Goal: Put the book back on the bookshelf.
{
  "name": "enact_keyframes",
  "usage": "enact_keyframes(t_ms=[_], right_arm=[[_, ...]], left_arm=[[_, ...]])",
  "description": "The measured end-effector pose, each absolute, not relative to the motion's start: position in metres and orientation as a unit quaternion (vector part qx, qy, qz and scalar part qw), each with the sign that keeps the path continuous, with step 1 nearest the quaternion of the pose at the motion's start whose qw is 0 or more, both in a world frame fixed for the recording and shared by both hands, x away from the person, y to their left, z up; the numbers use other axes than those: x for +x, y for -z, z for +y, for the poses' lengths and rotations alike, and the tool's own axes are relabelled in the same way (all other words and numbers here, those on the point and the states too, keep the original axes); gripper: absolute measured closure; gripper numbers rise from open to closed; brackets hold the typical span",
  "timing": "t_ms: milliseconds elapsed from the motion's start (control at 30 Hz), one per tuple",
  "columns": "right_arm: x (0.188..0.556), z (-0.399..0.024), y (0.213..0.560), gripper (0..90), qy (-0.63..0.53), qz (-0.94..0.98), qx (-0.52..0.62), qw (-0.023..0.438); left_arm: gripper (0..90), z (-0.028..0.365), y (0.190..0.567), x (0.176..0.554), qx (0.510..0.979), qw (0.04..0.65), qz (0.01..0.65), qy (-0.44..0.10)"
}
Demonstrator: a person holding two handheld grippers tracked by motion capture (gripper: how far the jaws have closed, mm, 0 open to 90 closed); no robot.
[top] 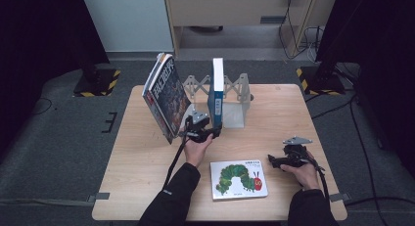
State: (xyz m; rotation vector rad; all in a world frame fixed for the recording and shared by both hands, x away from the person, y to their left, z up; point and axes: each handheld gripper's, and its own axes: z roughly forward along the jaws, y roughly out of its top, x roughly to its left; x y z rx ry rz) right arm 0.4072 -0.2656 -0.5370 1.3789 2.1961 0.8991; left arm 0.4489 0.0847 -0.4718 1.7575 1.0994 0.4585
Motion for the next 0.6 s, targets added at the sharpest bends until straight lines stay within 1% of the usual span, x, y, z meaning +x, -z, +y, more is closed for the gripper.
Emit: enact_keyframes(t_ms=[133,367,600], right_arm=[[0.406,-0.266,0.539,5.0,-0.327,0.78,0.492,0.205],[0.405,-0.265,0.539,4.9,-0.326,0.777,0.497,0.207],[0.404,-0.265,0.539,4.7,-0.325,0.775,0.501,0.209]], left_arm=[[36.0,0.092,0.465,0.434,0.748,0.472,0.43,-0.183],[32.2,0.105,0.456,0.409,0.77,0.458,0.413,-0.164],[29.7,0.115,0.462,0.379,0.802,0.429,0.392,-0.141]])
